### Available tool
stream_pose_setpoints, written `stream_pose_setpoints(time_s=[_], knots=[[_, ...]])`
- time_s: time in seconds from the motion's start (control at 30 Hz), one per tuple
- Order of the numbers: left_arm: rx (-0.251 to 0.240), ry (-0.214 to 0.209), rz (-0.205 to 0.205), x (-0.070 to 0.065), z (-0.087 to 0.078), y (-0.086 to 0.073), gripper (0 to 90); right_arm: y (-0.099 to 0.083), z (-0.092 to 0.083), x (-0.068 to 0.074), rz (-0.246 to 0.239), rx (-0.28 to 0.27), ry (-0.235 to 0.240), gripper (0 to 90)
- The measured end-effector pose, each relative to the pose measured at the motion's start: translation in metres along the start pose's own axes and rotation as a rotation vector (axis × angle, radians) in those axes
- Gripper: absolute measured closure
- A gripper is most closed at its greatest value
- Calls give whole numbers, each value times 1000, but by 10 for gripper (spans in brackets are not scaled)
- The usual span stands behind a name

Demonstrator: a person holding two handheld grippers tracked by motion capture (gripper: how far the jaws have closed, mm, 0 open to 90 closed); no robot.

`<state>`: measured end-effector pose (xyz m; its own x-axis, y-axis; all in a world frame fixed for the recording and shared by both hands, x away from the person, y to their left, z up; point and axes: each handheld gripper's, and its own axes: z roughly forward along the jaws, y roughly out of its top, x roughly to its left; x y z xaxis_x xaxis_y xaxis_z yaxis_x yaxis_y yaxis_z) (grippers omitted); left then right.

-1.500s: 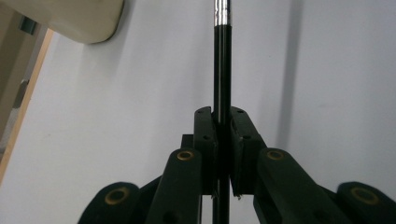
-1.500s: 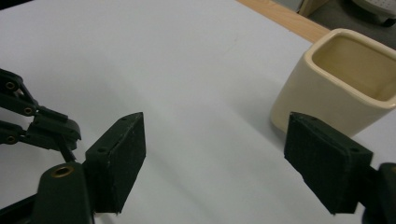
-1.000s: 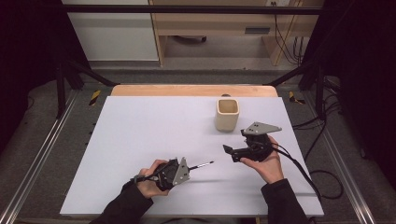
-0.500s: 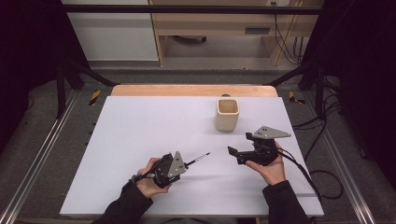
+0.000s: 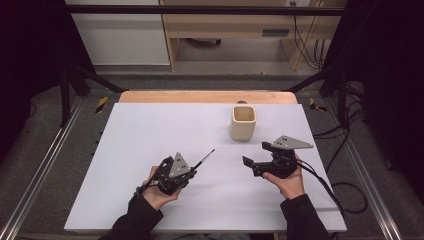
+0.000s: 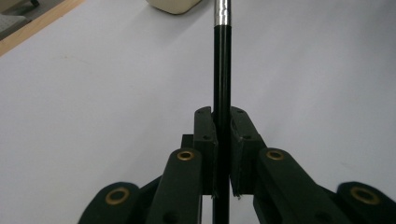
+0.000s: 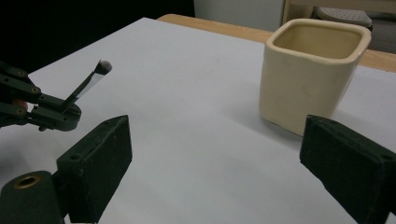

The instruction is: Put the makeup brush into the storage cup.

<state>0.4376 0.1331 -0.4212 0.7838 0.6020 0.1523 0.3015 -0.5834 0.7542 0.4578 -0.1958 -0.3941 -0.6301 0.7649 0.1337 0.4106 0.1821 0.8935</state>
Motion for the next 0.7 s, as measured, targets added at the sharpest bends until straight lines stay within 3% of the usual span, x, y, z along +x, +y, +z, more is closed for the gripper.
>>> stream_pose_setpoints(time_s=[0.17, 0.4, 0.5, 0.7], knots=[[-14, 31, -42, 3, -2, 0, 831, 2, 0, 1, 18, -24, 20, 91], [-47, 32, -118, 10, -6, 0, 831, 3, 4, 5, 52, -51, 27, 82], [-58, 47, -137, 13, -8, 0, 831, 4, 6, 5, 78, -75, 52, 81], [-71, 57, -174, 17, -10, 0, 831, 9, 11, 11, 88, -88, 50, 81]])
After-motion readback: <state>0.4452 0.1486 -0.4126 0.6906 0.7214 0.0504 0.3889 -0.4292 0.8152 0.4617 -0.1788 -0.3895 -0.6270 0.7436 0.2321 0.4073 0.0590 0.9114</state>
